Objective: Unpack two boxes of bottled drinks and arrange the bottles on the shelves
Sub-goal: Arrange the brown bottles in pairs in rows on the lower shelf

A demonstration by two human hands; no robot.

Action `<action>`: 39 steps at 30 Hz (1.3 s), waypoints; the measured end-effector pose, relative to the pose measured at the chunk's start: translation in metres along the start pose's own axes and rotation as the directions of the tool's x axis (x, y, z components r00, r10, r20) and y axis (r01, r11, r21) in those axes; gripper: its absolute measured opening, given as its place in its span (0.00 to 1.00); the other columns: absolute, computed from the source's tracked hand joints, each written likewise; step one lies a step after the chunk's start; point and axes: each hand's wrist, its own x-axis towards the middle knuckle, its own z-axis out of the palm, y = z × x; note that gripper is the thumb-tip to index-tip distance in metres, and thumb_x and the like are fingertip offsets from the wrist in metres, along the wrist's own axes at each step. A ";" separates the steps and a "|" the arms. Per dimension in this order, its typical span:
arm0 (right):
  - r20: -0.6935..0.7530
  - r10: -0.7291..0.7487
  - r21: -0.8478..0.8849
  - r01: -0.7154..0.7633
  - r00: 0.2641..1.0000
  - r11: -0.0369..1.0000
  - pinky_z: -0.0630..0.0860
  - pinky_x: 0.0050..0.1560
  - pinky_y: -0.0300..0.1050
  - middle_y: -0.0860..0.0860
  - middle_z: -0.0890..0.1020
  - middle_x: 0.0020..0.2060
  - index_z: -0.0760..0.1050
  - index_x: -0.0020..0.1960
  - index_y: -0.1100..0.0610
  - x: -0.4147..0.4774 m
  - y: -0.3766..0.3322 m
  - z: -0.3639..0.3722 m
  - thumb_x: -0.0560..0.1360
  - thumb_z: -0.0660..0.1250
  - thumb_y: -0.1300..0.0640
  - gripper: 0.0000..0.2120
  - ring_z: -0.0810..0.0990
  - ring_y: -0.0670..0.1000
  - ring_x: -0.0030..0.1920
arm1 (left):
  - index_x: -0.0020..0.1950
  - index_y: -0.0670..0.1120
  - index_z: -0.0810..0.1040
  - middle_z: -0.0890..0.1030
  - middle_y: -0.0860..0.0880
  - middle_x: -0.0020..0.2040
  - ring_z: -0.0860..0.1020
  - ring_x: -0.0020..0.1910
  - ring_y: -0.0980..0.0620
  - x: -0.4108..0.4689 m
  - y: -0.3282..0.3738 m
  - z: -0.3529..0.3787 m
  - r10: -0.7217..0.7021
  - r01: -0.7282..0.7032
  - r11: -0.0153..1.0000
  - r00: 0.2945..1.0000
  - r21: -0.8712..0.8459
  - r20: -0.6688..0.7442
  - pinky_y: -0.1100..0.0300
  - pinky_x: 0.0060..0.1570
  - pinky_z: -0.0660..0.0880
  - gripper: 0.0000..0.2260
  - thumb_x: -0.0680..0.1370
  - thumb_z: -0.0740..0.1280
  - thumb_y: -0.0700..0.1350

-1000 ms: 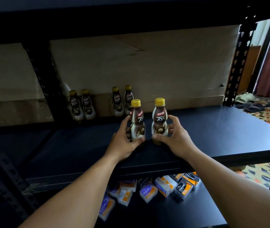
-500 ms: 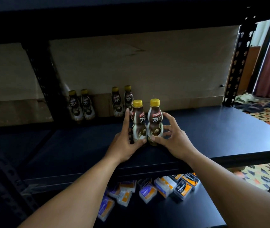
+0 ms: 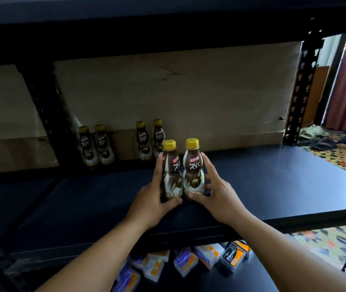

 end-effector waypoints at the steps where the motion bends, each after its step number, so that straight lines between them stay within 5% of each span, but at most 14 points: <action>1: -0.006 -0.003 -0.018 0.003 1.000 1.000 0.77 0.64 0.55 0.39 0.81 0.62 0.42 0.76 0.23 0.002 0.002 0.000 0.73 0.78 0.49 0.52 0.82 0.45 0.58 | 0.72 0.74 0.27 0.75 0.59 0.71 0.77 0.66 0.56 0.003 -0.001 0.001 0.004 -0.004 1.000 1.000 0.009 0.003 0.58 0.64 0.73 0.57 0.74 0.77 0.52; 9: -0.023 0.043 -0.085 -0.045 0.999 0.995 0.79 0.60 0.58 0.45 0.84 0.56 0.43 0.75 0.27 0.045 0.039 -0.024 0.71 0.78 0.50 0.51 0.84 0.54 0.52 | 0.68 0.74 0.22 0.75 0.51 0.73 0.78 0.65 0.49 0.061 0.006 0.032 0.023 -0.026 0.995 0.999 0.092 0.032 0.53 0.64 0.74 0.58 0.75 0.76 0.51; 21: -0.061 0.113 -0.143 -0.120 0.992 0.982 0.80 0.58 0.52 0.50 0.84 0.54 0.40 0.79 0.31 0.137 0.114 -0.061 0.73 0.77 0.49 0.53 0.84 0.54 0.52 | 0.62 0.75 0.19 0.76 0.47 0.72 0.80 0.61 0.43 0.181 0.002 0.090 0.000 -0.003 0.990 1.000 0.144 0.017 0.48 0.61 0.77 0.56 0.76 0.73 0.55; 25: -0.079 0.100 -0.138 -0.110 0.992 0.984 0.79 0.58 0.50 0.54 0.83 0.61 0.42 0.81 0.33 0.159 0.125 -0.062 0.73 0.77 0.50 0.52 0.83 0.57 0.56 | 0.63 0.76 0.20 0.64 0.49 0.80 0.72 0.72 0.44 0.205 -0.007 0.096 0.014 -0.014 0.995 1.000 0.100 0.003 0.47 0.69 0.70 0.57 0.75 0.75 0.53; 31: -0.112 0.091 -0.096 -0.102 0.990 0.990 0.77 0.59 0.48 0.53 0.81 0.66 0.44 0.80 0.32 0.170 0.136 -0.055 0.74 0.76 0.49 0.50 0.81 0.57 0.61 | 0.68 0.77 0.25 0.61 0.50 0.81 0.66 0.76 0.45 0.220 -0.026 0.104 0.054 -0.054 0.998 0.998 -0.020 -0.032 0.42 0.74 0.66 0.58 0.74 0.76 0.49; 39: -0.103 0.071 -0.060 -0.077 0.992 0.995 0.70 0.55 0.39 0.45 0.79 0.58 0.47 0.82 0.38 0.168 0.139 -0.055 0.71 0.79 0.53 0.52 0.79 0.49 0.55 | 0.68 0.80 0.30 0.54 0.67 0.77 0.59 0.79 0.57 0.222 -0.033 0.106 0.096 -0.103 0.984 0.994 -0.148 -0.055 0.48 0.78 0.60 0.57 0.74 0.77 0.45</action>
